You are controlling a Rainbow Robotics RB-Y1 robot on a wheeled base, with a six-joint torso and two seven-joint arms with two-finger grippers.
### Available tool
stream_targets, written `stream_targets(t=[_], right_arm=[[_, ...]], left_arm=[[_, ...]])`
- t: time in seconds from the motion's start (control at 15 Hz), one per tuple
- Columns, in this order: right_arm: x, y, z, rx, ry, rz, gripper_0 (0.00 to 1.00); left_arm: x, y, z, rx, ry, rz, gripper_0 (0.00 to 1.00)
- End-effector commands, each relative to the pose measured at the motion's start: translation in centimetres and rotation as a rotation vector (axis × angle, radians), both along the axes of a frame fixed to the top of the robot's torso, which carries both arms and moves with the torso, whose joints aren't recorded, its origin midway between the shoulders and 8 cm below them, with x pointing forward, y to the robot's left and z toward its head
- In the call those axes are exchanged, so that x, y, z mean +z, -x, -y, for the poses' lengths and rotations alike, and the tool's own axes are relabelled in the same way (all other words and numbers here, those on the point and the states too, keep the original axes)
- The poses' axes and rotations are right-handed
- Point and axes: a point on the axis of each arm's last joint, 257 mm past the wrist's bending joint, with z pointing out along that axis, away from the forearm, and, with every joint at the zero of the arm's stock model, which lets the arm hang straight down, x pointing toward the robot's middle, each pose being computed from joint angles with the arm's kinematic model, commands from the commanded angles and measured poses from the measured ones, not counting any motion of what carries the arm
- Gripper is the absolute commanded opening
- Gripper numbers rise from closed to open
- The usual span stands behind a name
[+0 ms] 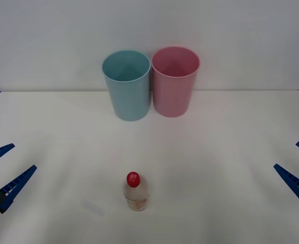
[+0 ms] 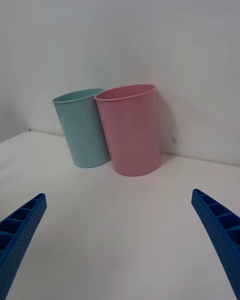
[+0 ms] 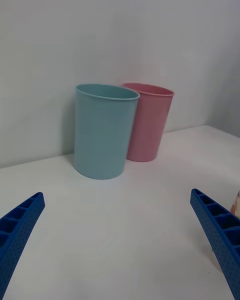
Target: Grasp the object on the table and drop it into the matching bin: aluminum can to the light blue bin, PET bottle to the pink bin.
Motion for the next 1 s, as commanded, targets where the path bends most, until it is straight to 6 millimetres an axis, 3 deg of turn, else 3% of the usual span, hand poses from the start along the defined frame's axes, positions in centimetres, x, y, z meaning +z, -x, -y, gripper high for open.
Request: stream_targets(t=[0.07, 0.4, 1.0], right_arm=[[-0.2, -0.1, -0.2, 0.004, 0.000, -0.003, 1.00], [-0.5, -0.1, -1.9, 0.056, 0.022, -0.014, 1.00], [-5.1, 1.8, -8.3, 0.303, 0.108, 0.005, 1.00]], left_arm=[[0.0, 0.0, 0.0, 0.000, 0.000, 0.000, 1.00], [0.0, 0.0, 0.0, 0.000, 0.000, 0.000, 1.00], [0.0, 0.0, 0.0, 0.000, 0.000, 0.000, 1.00]])
